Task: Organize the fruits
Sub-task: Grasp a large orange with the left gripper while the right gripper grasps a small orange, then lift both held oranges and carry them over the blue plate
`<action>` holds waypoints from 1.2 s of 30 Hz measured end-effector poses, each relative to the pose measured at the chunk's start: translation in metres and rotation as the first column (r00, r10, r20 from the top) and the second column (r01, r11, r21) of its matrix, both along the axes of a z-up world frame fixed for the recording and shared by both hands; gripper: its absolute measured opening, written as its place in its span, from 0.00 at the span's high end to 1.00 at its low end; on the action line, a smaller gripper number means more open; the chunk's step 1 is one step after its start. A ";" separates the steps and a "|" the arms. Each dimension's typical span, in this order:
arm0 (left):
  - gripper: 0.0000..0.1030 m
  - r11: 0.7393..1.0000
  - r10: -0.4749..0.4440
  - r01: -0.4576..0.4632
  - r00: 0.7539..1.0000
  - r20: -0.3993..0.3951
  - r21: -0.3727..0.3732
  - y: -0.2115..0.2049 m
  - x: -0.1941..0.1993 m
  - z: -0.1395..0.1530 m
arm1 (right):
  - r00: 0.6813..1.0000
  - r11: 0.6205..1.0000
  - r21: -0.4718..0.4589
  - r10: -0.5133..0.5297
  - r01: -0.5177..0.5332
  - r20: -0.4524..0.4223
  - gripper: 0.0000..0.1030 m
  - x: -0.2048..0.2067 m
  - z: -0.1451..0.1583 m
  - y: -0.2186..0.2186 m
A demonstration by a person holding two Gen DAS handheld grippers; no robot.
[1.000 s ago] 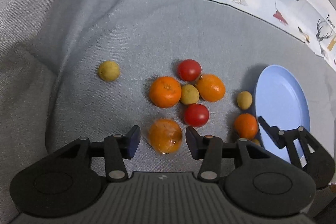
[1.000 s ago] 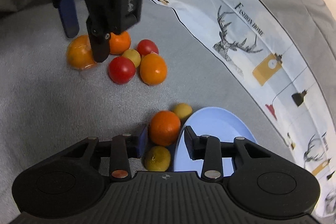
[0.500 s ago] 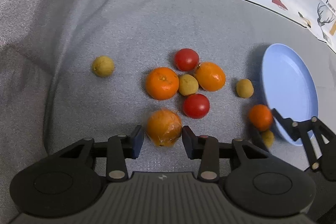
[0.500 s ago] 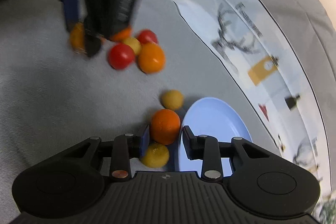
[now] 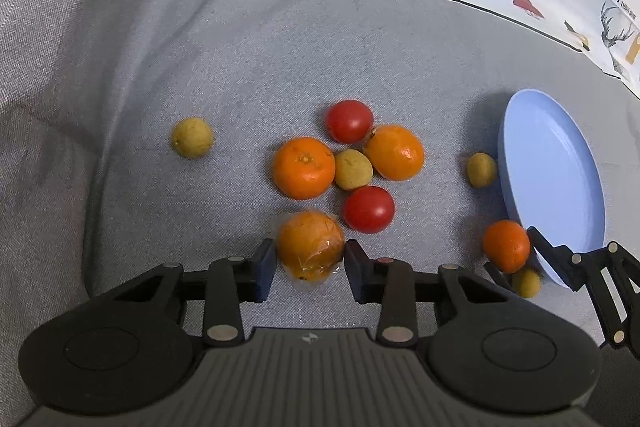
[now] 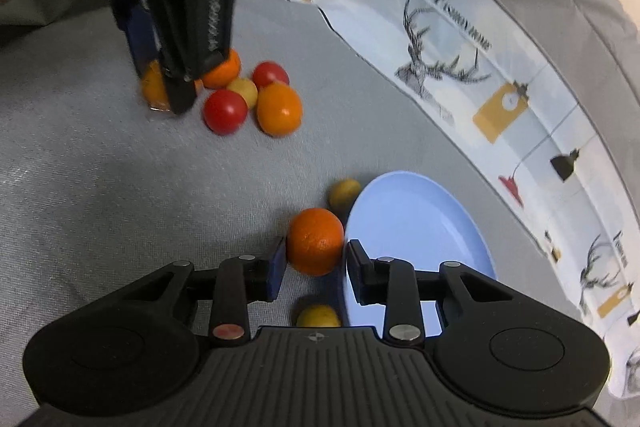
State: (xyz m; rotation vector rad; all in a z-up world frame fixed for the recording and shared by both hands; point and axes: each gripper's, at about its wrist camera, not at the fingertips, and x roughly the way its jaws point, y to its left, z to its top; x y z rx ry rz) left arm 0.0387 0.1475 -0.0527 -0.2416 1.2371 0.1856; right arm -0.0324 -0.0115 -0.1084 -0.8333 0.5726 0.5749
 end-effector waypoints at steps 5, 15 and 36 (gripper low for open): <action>0.60 1.000 0.000 0.000 1.000 -0.002 0.002 0.000 0.000 0.001 | 0.997 0.987 -0.142 -0.068 0.071 0.024 0.66 0.002 -0.015 0.001; 0.60 1.000 -0.014 0.014 1.000 -0.003 0.005 -0.004 0.002 0.001 | 0.997 0.997 -0.046 -0.054 0.057 0.056 0.67 -0.007 0.001 -0.009; 0.61 1.000 -0.011 0.011 1.000 0.027 -0.009 -0.003 0.000 0.008 | 0.970 0.930 0.349 -0.033 0.119 -0.242 0.74 0.016 0.036 -0.012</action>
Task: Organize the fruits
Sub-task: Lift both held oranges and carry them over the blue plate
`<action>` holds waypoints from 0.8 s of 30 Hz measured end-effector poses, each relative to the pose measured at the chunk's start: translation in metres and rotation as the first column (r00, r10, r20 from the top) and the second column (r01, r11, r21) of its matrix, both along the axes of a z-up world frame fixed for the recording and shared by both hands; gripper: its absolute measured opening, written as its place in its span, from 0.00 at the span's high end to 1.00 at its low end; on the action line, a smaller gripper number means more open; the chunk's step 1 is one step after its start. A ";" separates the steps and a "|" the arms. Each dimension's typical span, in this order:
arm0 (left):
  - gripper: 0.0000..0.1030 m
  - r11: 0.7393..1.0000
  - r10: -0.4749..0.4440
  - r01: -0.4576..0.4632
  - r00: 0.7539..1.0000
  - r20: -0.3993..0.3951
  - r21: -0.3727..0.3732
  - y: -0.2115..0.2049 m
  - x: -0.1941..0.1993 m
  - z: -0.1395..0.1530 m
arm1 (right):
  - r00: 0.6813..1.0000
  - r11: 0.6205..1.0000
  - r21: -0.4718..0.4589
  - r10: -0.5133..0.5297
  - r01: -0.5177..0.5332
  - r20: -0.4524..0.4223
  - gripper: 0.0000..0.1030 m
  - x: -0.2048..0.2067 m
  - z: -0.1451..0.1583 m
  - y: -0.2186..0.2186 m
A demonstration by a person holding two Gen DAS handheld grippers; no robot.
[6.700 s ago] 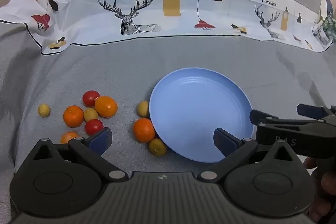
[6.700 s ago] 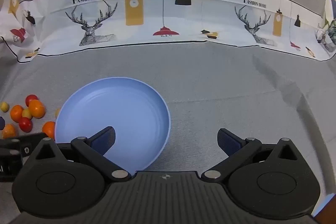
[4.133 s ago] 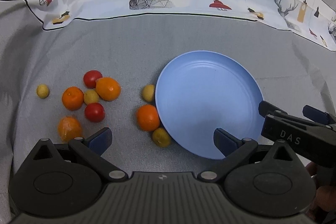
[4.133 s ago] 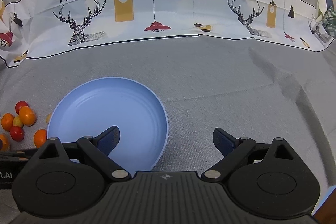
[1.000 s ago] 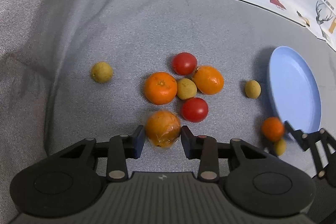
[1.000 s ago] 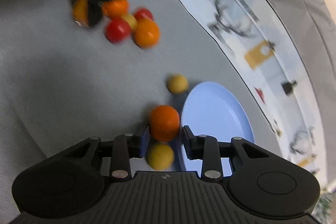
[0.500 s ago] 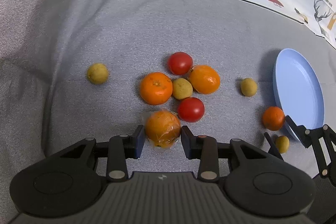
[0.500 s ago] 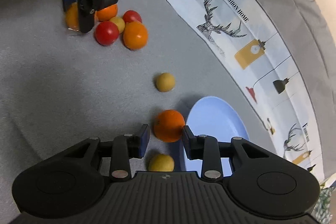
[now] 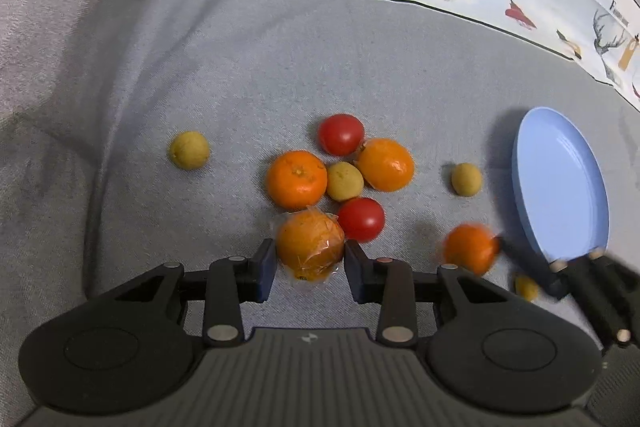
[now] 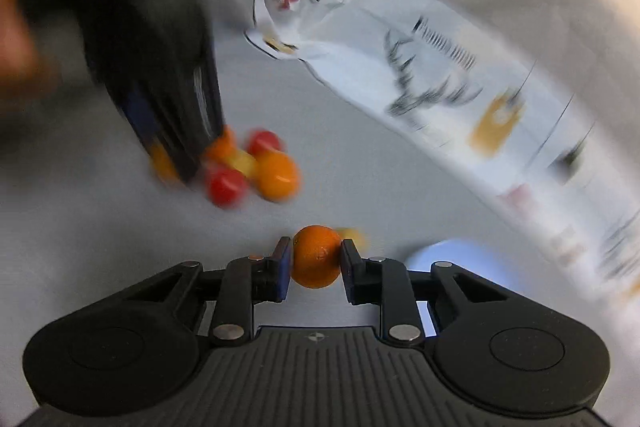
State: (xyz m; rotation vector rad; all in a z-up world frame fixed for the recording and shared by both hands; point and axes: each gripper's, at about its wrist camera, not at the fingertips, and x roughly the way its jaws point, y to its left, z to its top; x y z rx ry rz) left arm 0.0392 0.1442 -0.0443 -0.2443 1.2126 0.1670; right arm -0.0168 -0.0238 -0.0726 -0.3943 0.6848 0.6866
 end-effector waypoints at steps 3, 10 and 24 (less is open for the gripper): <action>0.61 1.000 -0.017 0.017 1.000 -0.016 0.000 -0.003 0.001 -0.004 | 0.975 0.992 0.107 -0.039 0.064 -0.218 0.74 0.019 -0.007 -0.009; 0.60 1.000 -0.018 0.018 0.999 -0.029 0.010 -0.004 0.004 -0.010 | 0.954 0.979 0.160 -0.079 0.129 -0.288 0.71 0.034 -0.009 -0.009; 0.62 1.000 -0.012 0.012 1.000 -0.008 0.017 -0.004 0.001 -0.007 | 0.967 0.988 0.073 -0.120 0.139 -0.226 0.65 0.039 -0.011 0.013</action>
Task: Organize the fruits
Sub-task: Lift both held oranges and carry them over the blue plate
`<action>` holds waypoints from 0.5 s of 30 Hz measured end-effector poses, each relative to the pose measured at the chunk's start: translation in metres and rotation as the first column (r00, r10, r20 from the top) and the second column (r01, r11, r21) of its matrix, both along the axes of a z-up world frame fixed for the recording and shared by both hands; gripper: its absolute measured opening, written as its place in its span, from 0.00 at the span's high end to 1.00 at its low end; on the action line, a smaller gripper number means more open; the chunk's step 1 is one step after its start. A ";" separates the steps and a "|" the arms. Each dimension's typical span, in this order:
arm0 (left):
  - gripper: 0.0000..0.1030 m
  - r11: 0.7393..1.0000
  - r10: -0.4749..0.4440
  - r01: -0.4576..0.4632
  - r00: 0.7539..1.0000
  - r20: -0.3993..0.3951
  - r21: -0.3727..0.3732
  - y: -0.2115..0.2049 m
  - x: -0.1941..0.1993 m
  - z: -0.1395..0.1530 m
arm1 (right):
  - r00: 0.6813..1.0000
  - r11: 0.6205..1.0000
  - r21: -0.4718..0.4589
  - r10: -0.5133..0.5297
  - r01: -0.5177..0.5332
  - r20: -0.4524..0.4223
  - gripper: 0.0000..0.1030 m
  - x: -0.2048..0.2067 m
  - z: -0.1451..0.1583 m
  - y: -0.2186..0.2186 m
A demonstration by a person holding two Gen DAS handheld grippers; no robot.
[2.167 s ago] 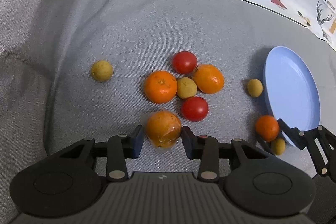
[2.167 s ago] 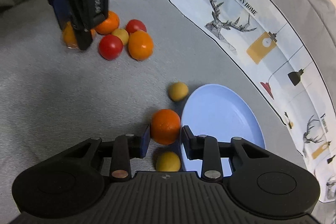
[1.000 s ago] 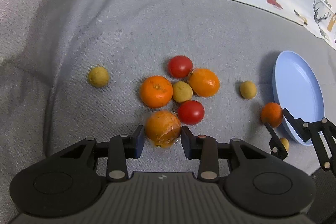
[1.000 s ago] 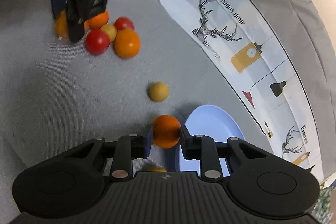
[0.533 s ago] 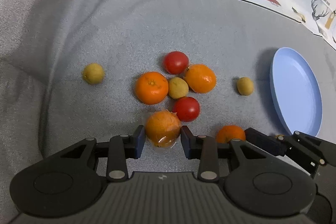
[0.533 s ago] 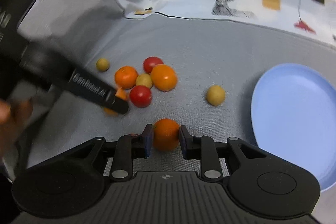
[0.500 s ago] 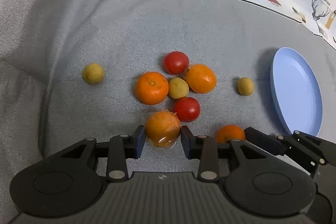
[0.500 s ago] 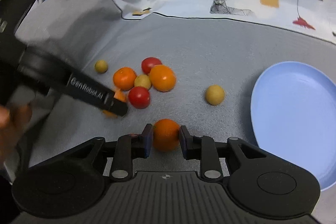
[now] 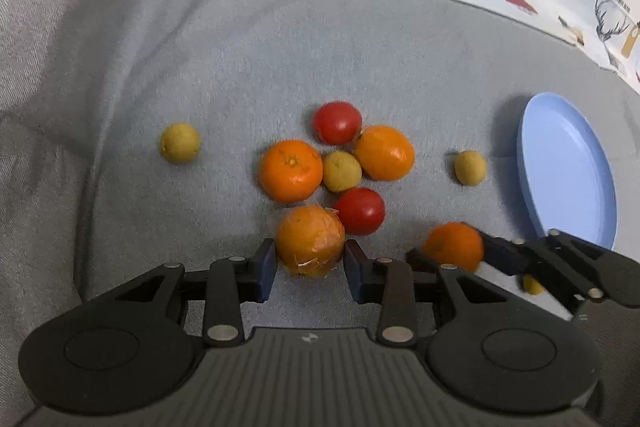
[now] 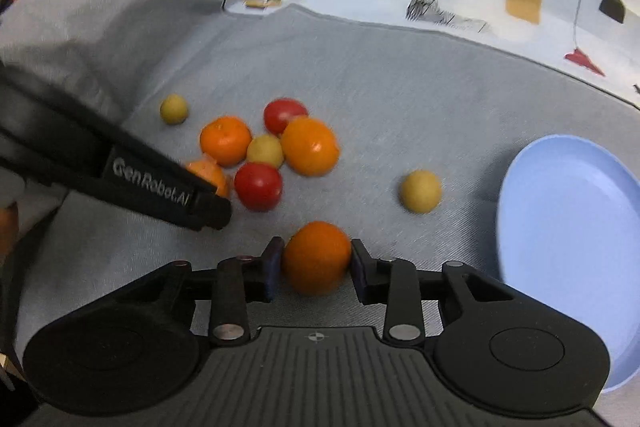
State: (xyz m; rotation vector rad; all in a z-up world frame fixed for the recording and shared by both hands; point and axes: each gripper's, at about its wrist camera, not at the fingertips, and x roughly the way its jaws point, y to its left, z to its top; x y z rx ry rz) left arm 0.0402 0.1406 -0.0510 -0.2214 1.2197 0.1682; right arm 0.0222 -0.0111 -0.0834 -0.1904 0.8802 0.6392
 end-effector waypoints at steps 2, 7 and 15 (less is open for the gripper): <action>0.62 1.000 0.007 -0.007 1.000 0.023 0.000 -0.001 0.001 0.005 | 1.000 1.000 0.019 -0.018 0.017 0.025 0.65 0.000 0.011 -0.008; 0.62 0.999 0.014 -0.019 0.995 0.098 0.047 -0.010 0.003 0.020 | 0.994 0.995 0.057 -0.083 0.079 0.067 0.65 0.003 0.035 -0.040; 0.61 0.998 0.019 -0.035 0.966 0.257 0.057 -0.043 0.010 0.047 | 0.964 0.984 0.093 -0.168 0.152 0.205 0.65 0.025 0.103 -0.107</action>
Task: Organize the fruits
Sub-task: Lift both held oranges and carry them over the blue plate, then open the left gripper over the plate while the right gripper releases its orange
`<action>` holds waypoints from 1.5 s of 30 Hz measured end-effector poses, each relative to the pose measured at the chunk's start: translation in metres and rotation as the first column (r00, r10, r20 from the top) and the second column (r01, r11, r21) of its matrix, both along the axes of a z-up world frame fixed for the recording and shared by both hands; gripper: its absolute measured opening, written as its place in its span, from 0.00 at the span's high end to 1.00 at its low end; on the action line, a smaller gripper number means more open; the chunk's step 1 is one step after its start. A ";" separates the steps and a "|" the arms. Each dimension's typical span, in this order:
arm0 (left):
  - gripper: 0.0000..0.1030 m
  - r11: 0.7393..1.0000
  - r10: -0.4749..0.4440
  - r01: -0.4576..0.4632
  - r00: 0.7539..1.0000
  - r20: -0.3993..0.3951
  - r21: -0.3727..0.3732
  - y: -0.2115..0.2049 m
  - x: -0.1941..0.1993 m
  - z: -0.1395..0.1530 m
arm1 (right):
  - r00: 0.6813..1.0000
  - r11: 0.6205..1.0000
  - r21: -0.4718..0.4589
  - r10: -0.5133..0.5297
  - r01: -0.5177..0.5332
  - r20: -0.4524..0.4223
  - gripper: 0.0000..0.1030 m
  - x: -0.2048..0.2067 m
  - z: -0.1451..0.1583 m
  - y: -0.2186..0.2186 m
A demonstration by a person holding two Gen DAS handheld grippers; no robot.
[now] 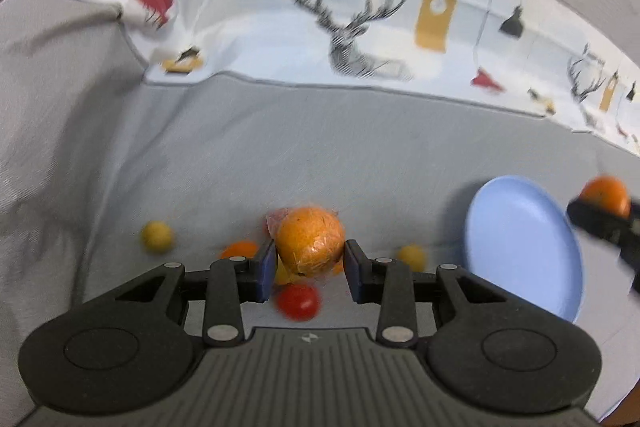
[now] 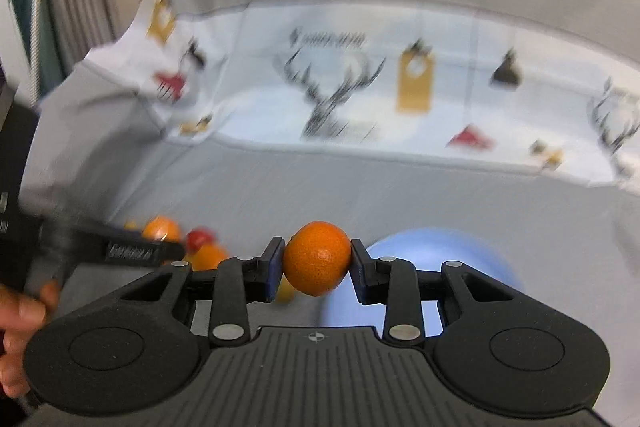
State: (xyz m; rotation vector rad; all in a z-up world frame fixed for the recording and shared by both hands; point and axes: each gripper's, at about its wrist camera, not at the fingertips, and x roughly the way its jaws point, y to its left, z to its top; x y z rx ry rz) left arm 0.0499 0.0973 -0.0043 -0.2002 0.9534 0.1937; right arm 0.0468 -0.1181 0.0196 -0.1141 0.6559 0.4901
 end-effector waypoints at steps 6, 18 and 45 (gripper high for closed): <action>0.61 0.998 -0.063 0.062 0.996 0.061 0.015 -0.042 0.010 0.002 | 0.983 0.985 0.042 -0.166 0.169 -0.075 0.65 0.028 -0.033 -0.063; 0.61 0.977 -0.155 0.163 0.986 0.065 -0.138 -0.095 0.033 -0.020 | 0.936 0.962 0.029 -0.258 0.273 -0.239 0.65 0.052 -0.076 -0.116; 0.61 0.931 -0.360 0.359 0.933 -0.015 -0.068 -0.158 0.034 -0.048 | 0.926 0.974 -0.072 -0.229 0.217 -0.300 0.65 0.052 -0.097 -0.103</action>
